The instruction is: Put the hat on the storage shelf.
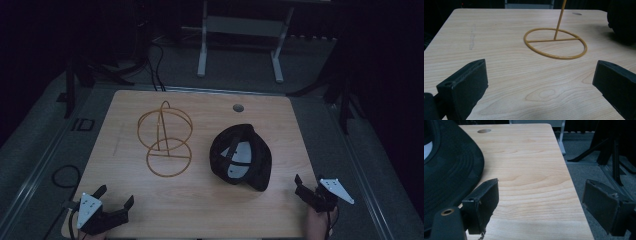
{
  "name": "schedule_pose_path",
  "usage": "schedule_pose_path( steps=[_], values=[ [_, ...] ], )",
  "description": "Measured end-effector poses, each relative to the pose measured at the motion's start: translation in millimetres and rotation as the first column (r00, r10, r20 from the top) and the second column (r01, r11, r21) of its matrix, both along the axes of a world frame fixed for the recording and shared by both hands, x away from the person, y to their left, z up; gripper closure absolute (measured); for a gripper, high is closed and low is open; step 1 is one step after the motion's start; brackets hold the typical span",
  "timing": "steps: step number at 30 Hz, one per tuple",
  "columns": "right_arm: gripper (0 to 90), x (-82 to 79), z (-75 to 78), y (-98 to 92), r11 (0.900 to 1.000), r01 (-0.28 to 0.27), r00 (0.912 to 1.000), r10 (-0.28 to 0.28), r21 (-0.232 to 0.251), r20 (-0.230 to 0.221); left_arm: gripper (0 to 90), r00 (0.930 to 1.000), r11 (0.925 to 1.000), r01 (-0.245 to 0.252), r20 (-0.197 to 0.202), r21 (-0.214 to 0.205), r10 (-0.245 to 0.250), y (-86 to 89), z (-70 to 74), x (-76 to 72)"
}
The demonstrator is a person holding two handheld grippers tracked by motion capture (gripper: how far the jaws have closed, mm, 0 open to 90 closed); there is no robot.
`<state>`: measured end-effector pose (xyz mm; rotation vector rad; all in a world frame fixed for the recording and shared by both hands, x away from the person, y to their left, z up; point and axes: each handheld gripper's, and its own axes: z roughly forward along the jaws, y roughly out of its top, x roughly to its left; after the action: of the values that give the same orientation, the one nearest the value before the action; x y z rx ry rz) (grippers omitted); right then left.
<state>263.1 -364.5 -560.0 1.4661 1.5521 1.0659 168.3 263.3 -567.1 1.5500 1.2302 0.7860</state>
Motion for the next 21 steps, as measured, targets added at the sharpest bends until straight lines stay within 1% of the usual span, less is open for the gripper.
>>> schedule_pose_path(
  steps=[1,7,11,12,14,16,17,18,19,21],
  values=[
    [13.8,-0.2,0.0,-0.6,0.9999,0.006,1.0,-0.006,0.011,0.001,0.3,1.0,1.0,0.0,0.001,-0.001,0.0,-0.2,0.0,0.0],
    [13.8,-0.1,0.0,1.0,1.0,0.006,1.0,-0.006,0.001,-0.001,0.3,1.0,0.9999,0.002,-0.004,0.015,-0.002,-1.9,-0.8,0.9],
    [13.9,0.2,0.0,2.6,0.9999,-0.003,1.0,0.003,-0.01,-0.008,0.3,1.0,0.9999,-0.002,-0.001,0.01,0.002,-1.4,-0.2,0.7],
    [13.8,0.3,0.0,2.9,0.9999,-0.002,1.0,0.002,-0.01,-0.009,0.3,1.0,1.0,-0.001,-0.001,0.002,0.001,-1.3,-0.1,0.7],
    [13.6,1.4,0.1,2.4,1.0,-0.005,0.9998,0.005,-0.005,-0.02,0.3,1.0,1.0,-0.006,0.001,0.004,0.006,-1.2,0.2,0.7],
    [13.3,4.0,0.1,1.9,0.9998,-0.021,0.999,0.021,-0.002,-0.041,0.3,1.0,1.0,-0.006,0.001,0.003,0.006,-0.9,0.4,0.8],
    [13.3,4.6,0.1,2.3,0.9995,-0.031,0.9986,0.031,-0.002,-0.044,0.3,1.0,1.0,-0.006,0.002,0.004,0.006,-0.7,0.5,0.8],
    [13.2,5.6,0.5,2.8,0.9991,-0.042,0.9979,0.042,-0.009,-0.05,0.3,1.0,1.0,-0.003,0.003,0.005,0.003,-0.4,0.6,0.9],
    [13.2,6.6,1.7,3.7,0.9984,-0.056,0.9967,0.055,-0.006,-0.059,0.3,1.0,0.9999,0.001,0.004,0.014,-0.001,-0.2,0.9,1.1],
    [13.2,8.3,5.4,5.2,0.9955,-0.095,0.9935,0.094,-0.004,-0.063,0.3,0.9998,0.9996,-0.01,0.019,0.028,0.01,0.0,2.1,0.4]
  ],
)
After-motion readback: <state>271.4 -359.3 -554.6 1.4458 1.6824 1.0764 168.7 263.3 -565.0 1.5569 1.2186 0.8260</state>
